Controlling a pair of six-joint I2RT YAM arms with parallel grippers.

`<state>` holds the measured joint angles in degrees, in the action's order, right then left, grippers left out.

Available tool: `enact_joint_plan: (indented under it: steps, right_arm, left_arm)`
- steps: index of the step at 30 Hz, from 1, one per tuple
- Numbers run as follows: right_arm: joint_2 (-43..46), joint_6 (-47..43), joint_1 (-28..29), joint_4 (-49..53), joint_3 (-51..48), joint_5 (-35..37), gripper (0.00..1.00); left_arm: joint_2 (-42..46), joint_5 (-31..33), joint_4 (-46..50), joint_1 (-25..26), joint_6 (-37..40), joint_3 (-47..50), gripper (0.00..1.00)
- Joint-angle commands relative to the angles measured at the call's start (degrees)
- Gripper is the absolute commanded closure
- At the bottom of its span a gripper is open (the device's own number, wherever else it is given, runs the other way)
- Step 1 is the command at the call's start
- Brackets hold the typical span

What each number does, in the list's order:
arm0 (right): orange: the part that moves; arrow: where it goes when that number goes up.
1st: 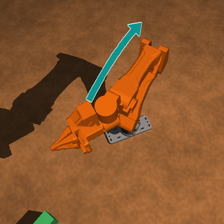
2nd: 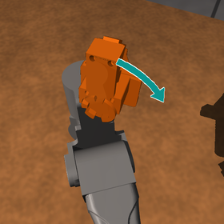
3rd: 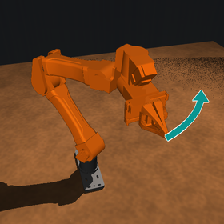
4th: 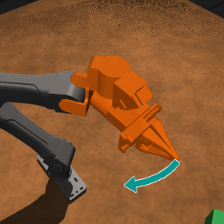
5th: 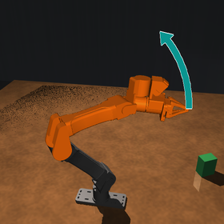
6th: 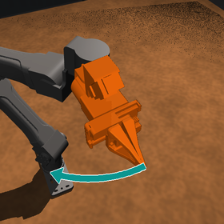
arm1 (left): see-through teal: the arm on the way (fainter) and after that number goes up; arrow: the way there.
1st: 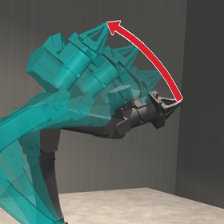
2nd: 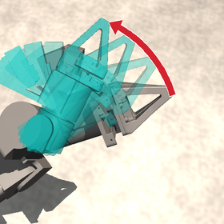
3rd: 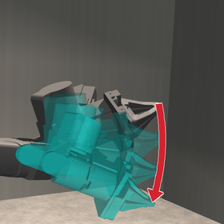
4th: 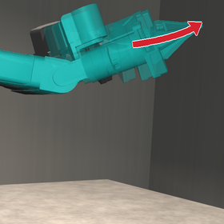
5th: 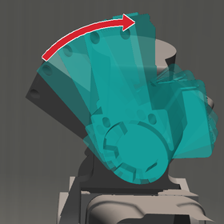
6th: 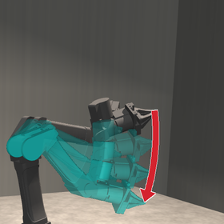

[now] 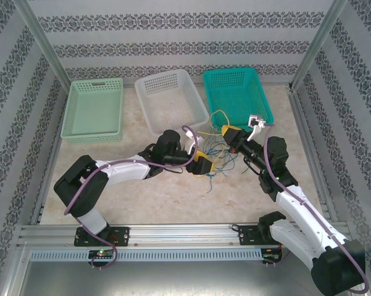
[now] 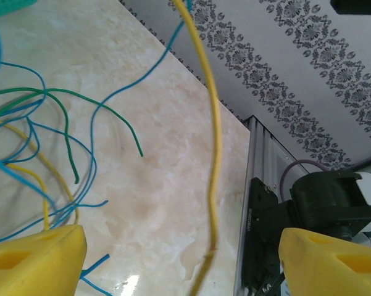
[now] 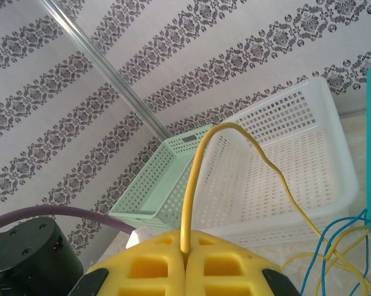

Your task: Untangle the cables

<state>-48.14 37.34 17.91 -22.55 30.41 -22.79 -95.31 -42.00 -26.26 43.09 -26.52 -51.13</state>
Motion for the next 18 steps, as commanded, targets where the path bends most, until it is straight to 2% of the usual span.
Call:
enact_joint_plan:
  steps: [1,4,8,15,18]
  right_arm:
    - [0.24,-0.60,0.82,-1.78,0.17,1.51,1.00]
    - [0.49,-0.19,0.99,-2.23,-0.01,1.78,1.00]
    - [1.23,0.23,1.00,-2.14,-0.13,2.16,1.00]
    - [2.77,1.44,0.94,-1.90,-0.36,2.76,1.00]
    - [3.42,1.24,0.63,-0.22,0.12,2.83,1.00]
  left_arm:
    - [-0.81,-2.00,-2.08,1.36,-0.63,-2.10,0.19]
    - [-1.61,-1.69,-2.04,1.76,-0.74,-2.39,0.23]
    - [-2.06,-0.99,-1.60,1.74,-0.49,-2.48,0.39]
    - [-2.16,1.87,1.96,1.73,1.63,-2.77,0.80]
    - [-1.99,3.77,3.97,1.71,2.88,-2.31,0.91]
